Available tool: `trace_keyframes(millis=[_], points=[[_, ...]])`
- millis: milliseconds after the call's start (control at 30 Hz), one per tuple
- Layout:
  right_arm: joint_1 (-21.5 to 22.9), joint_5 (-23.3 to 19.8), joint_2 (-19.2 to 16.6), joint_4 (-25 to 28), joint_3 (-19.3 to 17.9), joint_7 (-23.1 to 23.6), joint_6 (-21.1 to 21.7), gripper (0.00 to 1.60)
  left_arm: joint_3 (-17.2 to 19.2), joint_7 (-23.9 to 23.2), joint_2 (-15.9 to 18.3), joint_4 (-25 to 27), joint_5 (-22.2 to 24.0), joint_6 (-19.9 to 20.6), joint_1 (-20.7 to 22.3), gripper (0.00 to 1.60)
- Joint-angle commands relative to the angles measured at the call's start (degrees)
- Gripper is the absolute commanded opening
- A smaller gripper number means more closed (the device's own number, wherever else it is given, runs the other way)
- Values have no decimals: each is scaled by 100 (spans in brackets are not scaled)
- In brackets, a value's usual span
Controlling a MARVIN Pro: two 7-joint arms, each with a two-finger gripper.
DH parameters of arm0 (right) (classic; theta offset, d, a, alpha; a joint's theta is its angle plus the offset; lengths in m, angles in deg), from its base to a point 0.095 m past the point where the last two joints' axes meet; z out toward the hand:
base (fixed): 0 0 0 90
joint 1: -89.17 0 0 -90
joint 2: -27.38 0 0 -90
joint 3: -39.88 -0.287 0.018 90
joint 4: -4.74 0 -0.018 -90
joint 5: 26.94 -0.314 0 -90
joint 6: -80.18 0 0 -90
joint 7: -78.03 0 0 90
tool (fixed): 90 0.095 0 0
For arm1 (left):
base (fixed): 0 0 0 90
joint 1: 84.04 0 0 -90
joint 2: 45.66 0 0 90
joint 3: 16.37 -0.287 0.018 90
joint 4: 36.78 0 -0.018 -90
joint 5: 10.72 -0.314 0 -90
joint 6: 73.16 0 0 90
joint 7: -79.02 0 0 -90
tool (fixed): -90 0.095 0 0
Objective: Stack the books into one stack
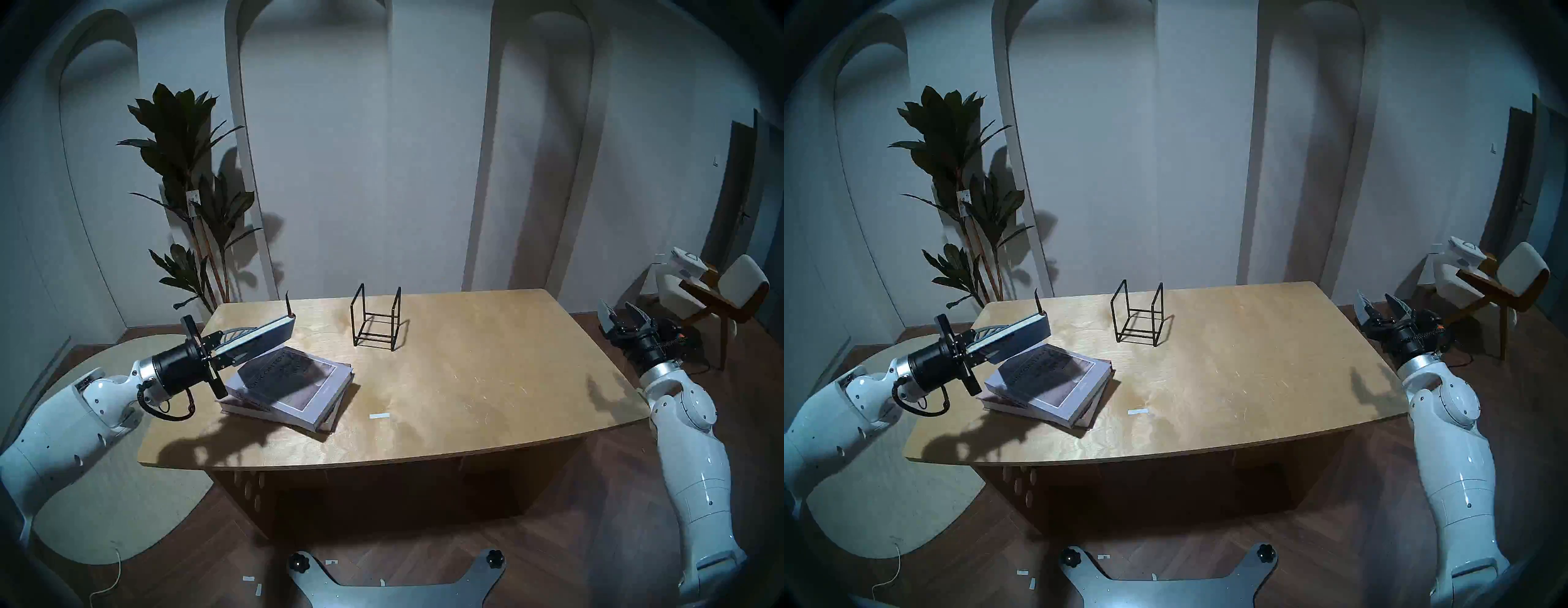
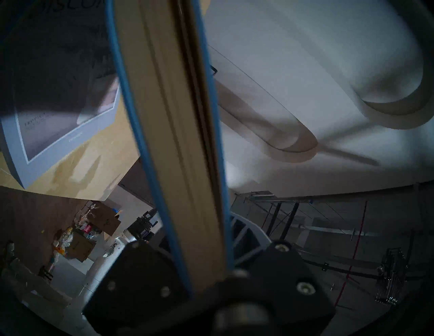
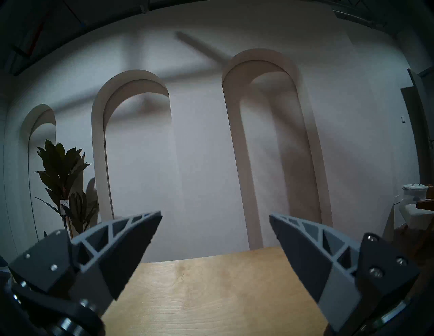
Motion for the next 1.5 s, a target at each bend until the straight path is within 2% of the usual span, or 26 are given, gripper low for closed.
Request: trace_keyframes(millis=[0,267,433,733,833,1133,1300,1467], points=[[69,5,-14,89,-32,-10,-61,160,104,135,-373,-67,19,51,215,0],[72,6,-11,85,-34,-2,-64,160,157,424,-540,24,19,51,87,0],[73,9,-8,86,-35,-3,-70,160,269,631,-509,-38,19,51,-138,0],[75,7,-9,81,-35,4,-69,160,317,990,-625,-737,19,51,-365,0],[75,9,-8,82,-36,2,-71,160,390,1062,-714,-783,19,51,-403,0],[77,6,-10,78,-34,5,-69,160,374,1468,-968,-296,19,51,-200,0],[75,9,-8,83,-34,-2,-75,160,326,1827,-1227,-591,19,51,32,0],[74,9,-8,84,-33,-6,-77,160,413,2137,-1255,-921,19,51,187,0]])
